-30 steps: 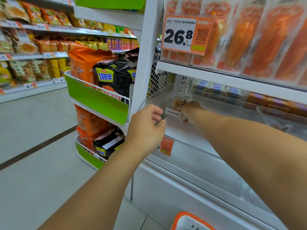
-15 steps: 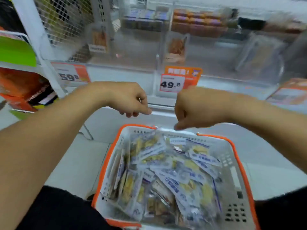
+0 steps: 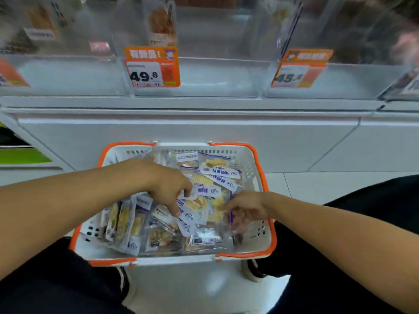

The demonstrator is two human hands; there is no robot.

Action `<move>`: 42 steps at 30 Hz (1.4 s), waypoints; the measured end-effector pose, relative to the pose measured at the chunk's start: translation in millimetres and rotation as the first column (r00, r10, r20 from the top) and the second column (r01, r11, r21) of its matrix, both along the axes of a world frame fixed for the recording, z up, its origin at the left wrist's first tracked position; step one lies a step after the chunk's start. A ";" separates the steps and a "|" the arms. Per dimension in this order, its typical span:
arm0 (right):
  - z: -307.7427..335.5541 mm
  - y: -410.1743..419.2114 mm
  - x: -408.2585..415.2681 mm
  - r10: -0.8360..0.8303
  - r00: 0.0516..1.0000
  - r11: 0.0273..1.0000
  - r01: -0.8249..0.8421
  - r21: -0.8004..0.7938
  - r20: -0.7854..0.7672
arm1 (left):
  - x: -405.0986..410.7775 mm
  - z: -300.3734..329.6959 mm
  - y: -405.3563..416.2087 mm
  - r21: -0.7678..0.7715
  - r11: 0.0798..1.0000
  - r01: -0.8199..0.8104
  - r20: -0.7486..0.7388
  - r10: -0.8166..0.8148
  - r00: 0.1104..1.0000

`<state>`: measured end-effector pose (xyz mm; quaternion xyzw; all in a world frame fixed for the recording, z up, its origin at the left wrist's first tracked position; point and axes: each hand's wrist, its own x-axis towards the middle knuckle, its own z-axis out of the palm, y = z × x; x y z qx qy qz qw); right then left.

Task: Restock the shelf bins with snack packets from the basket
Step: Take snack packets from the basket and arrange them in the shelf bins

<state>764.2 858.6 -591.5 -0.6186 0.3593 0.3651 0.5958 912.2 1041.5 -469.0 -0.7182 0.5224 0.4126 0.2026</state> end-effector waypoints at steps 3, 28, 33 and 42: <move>14.0 7.7 13.6 -0.084 0.996 0.992 0.083 -0.092 -0.009 | 4.5 -6.1 11.9 0.004 0.998 -0.059 0.012 0.058 0.998; 270.9 -47.9 65.1 -0.088 0.640 0.963 0.250 -0.099 0.763 | 35.5 118.0 -31.7 -0.532 0.127 -0.837 -0.802 0.244 0.546; 289.0 -101.1 58.5 -0.292 0.572 0.872 0.488 -0.032 0.766 | 39.8 143.1 -81.3 -0.475 0.012 -0.880 -0.852 0.243 0.464; 295.5 -278.2 36.4 -0.556 0.421 0.648 0.760 0.056 0.717 | 53.1 151.8 -187.0 -0.508 -0.079 -0.858 -0.831 0.307 0.464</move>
